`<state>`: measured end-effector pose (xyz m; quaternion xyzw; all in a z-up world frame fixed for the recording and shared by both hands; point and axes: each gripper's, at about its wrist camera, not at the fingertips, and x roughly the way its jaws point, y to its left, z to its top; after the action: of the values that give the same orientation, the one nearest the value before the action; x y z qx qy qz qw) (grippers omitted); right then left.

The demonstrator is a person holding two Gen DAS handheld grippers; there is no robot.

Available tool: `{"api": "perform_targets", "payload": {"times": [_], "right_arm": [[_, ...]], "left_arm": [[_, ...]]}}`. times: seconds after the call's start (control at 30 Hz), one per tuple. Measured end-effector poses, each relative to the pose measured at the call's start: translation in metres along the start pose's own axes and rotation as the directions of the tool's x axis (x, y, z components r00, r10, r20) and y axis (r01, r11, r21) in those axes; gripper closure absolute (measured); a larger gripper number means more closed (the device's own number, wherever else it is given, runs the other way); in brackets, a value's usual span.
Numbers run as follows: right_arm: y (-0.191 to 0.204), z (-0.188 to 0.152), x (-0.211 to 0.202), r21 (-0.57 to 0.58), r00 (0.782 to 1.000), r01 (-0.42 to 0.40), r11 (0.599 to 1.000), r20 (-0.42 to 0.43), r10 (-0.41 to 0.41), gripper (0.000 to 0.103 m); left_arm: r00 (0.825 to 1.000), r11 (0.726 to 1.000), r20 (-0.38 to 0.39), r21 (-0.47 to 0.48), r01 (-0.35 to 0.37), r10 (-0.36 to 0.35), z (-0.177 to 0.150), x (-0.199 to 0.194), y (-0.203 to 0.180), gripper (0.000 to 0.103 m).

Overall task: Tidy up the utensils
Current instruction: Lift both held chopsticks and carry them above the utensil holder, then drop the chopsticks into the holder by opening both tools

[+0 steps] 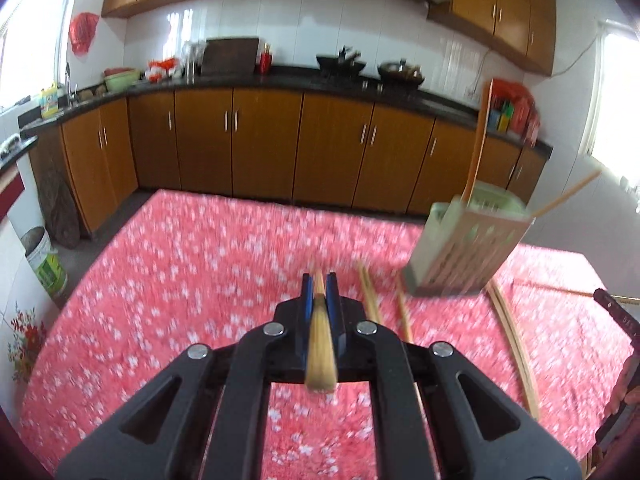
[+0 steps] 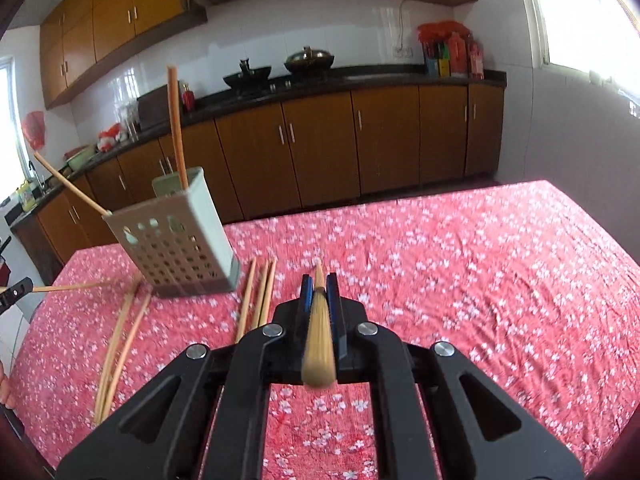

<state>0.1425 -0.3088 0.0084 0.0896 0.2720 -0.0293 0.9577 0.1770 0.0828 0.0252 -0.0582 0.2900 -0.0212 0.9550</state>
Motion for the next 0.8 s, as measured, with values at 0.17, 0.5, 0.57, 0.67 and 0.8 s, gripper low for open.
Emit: {"api": "perform_targets", "payload": {"times": [0.17, 0.5, 0.57, 0.67, 0.8], "right_arm": [[0.006, 0.013, -0.007, -0.019, 0.999, -0.007, 1.0, 0.045, 0.008, 0.095], [0.029, 0.058, -0.042, -0.016, 0.976, -0.166, 0.986, 0.138, 0.167, 0.095], [0.035, 0.07, -0.051, -0.012, 0.963, -0.215, 0.976, 0.165, 0.215, 0.095], [0.044, 0.083, -0.062, -0.021, 0.943, -0.261, 0.965, 0.209, 0.26, 0.095], [0.058, 0.1, -0.072, -0.051, 0.921, -0.27, 0.962, 0.279, 0.273, 0.095]], "left_arm": [[0.999, 1.0, 0.049, 0.016, 0.013, -0.014, 0.022, -0.012, -0.008, 0.095], [0.989, 0.988, 0.074, 0.092, 0.122, -0.129, 0.054, -0.045, -0.032, 0.095], [0.983, 0.982, 0.07, 0.104, 0.159, -0.167, 0.059, -0.053, -0.037, 0.095], [0.971, 0.968, 0.067, 0.119, 0.222, -0.231, 0.068, -0.065, -0.048, 0.095], [0.954, 0.952, 0.09, 0.142, 0.273, -0.287, 0.082, -0.079, -0.066, 0.095]]}}
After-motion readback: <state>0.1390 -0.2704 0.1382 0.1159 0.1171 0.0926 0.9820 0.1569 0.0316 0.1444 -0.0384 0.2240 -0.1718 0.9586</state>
